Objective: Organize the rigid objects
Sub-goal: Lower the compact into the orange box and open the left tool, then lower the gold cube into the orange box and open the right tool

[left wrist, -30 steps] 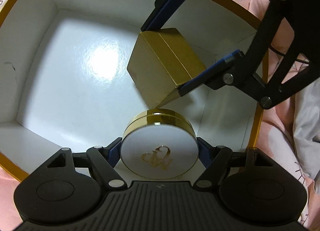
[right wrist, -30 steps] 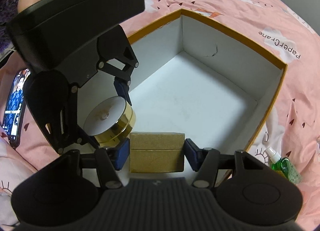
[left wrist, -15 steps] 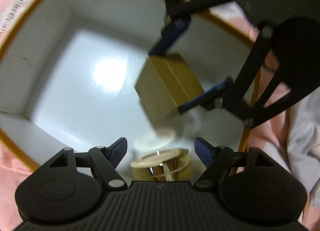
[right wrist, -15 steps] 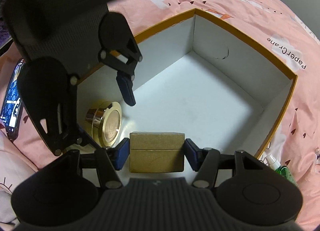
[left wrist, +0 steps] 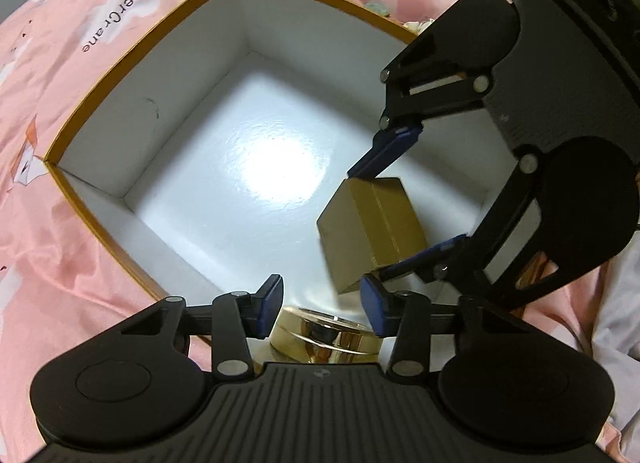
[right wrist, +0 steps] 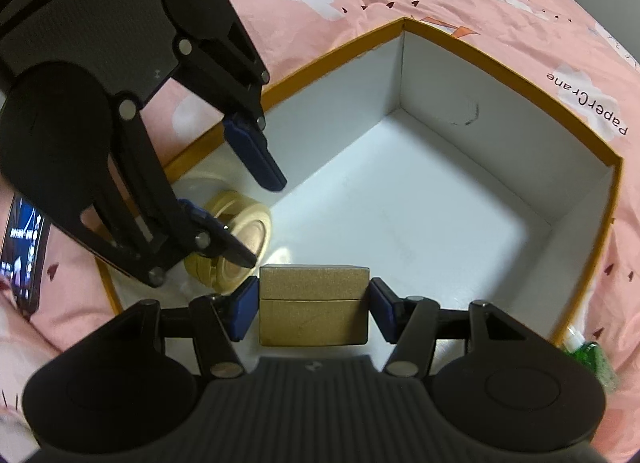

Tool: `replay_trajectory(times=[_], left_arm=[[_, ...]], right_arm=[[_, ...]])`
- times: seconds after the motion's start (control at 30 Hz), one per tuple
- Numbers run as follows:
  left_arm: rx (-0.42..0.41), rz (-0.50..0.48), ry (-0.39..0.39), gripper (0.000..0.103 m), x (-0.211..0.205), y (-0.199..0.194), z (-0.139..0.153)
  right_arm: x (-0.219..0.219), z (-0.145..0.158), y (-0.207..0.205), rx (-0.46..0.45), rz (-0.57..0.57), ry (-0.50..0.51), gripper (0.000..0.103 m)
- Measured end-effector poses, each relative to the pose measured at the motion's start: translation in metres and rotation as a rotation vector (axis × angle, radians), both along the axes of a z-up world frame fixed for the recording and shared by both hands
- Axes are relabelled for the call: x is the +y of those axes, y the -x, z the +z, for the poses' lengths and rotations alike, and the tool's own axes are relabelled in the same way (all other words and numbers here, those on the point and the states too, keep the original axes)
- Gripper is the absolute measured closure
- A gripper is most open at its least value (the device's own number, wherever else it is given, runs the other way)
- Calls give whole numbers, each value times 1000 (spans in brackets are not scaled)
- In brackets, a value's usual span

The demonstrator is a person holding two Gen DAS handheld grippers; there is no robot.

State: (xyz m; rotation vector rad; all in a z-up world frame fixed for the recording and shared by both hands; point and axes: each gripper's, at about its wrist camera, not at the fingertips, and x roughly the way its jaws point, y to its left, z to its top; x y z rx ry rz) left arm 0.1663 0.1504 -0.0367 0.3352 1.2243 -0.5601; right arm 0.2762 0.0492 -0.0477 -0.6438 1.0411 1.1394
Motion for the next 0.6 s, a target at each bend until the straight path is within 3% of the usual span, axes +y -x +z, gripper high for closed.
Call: replay_trajectory(times=[0.1,0.47,0.6], left_arm=[[10,-28,-19,59,-1,3,-2],[57,-180,-117,59,-18,14,-15],[99,-223,-97,59,-24,16,-16]], right_arm=[[7,-5,-1,24,-23,-11,44],[10,-8,-2,31,-9,-1,44],[6,-6,-10,79,-33,-18,44]])
